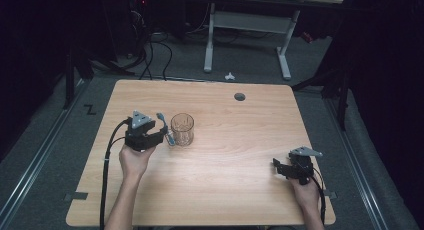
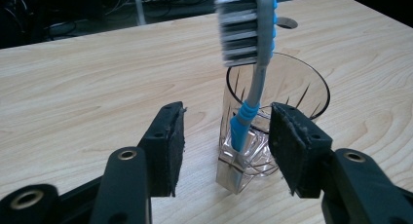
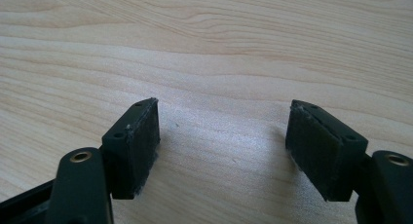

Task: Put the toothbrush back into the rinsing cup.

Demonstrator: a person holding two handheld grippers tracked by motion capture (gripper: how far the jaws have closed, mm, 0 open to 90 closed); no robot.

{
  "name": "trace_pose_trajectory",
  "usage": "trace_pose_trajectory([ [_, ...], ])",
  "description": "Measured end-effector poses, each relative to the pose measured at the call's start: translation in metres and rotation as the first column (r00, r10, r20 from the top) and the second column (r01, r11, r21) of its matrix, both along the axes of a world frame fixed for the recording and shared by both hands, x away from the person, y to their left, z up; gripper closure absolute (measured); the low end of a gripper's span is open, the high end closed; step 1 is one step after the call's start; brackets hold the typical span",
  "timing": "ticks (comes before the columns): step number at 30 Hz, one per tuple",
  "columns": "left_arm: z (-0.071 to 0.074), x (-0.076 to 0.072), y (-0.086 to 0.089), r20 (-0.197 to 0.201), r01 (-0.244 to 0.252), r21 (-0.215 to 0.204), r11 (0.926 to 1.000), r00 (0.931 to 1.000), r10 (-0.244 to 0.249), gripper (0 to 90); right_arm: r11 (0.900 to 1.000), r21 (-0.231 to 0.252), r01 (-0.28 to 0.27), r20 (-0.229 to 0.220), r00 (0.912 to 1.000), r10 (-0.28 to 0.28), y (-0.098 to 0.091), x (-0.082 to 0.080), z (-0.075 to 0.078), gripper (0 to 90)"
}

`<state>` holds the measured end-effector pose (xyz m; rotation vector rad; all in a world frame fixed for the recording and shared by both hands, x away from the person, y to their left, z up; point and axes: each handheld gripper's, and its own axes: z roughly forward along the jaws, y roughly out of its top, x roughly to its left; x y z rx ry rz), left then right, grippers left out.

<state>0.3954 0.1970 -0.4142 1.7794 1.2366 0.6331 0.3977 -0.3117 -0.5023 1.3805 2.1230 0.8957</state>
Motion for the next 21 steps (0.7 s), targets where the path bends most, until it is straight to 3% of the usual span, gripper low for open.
trace_pose_trajectory([
  [8, 0.001, -0.006, 0.003, 0.0, -0.006, 0.008, 0.9999, 1.0, 0.006, 45.2, 1.0, 0.0, 0.0, 0.0, 1.0, 0.0, 0.0, 0.0, 0.0, 28.8],
  [21, -0.005, -0.02, 0.014, 0.008, -0.037, -0.04, 0.9985, 0.9993, 0.037, 44.8, 1.0, 0.0, 0.0, 0.001, 1.0, 0.0, 0.0, 0.0, 0.0, 28.8],
])
